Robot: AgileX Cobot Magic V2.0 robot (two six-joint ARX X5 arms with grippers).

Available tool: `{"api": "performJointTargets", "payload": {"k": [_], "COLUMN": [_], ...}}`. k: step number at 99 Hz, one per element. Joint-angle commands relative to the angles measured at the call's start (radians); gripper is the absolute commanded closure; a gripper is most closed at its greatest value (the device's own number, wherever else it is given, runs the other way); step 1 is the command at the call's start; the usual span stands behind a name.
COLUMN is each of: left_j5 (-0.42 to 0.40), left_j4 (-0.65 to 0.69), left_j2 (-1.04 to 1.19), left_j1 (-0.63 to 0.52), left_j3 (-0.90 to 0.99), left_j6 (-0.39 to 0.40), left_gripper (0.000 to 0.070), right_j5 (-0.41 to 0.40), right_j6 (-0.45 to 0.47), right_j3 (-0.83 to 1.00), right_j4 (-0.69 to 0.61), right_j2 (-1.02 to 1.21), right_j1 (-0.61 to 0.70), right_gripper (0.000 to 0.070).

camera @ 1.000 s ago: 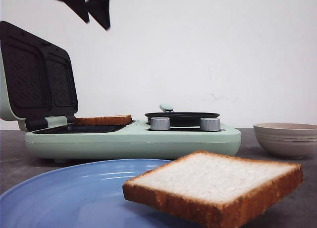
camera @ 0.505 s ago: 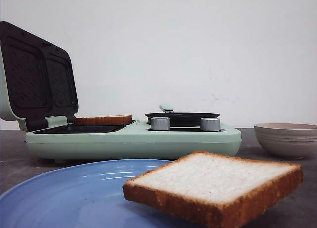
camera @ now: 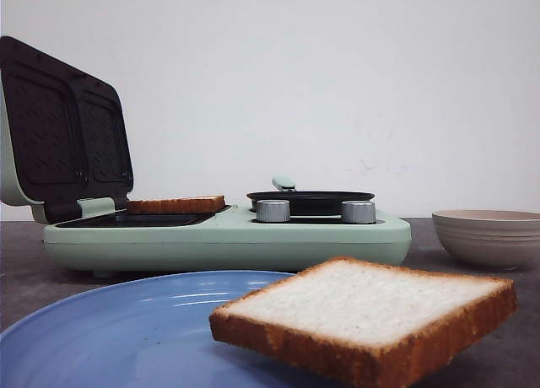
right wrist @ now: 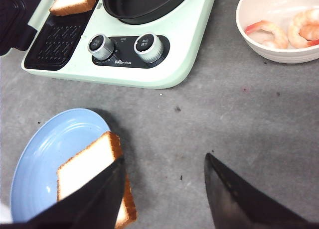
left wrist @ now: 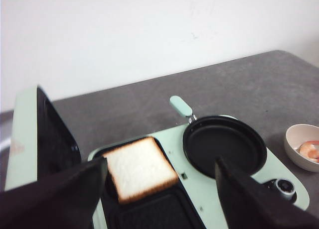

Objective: Make breakfast with bread and shrimp
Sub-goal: 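Open the left gripper and raise it away from the press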

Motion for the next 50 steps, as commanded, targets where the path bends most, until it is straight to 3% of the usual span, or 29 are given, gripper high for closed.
{"api": "performJointTargets", "payload": {"k": [1, 19, 50], "left_j5": [0.003, 0.043, 0.082], "left_j4": [0.023, 0.024, 0.025], "left_j2": [-0.026, -0.097, -0.108], "left_j1": [-0.004, -0.007, -0.040], "left_j3": [-0.051, -0.156, -0.182], "left_j6": [-0.049, -0.085, -0.109], "left_gripper": [0.0307, 0.0307, 0.0307], "right_j5": [-0.005, -0.042, -0.194], "right_j6": [0.028, 0.059, 0.133], "right_j3": [0.016, 0.013, -0.077], "right_j4": [0.002, -0.013, 0.040], "right_j2": [0.004, 0.015, 0.111], "right_j1": [0.004, 0.004, 0.008], "right_gripper": [0.0397, 0.0397, 0.0391]}}
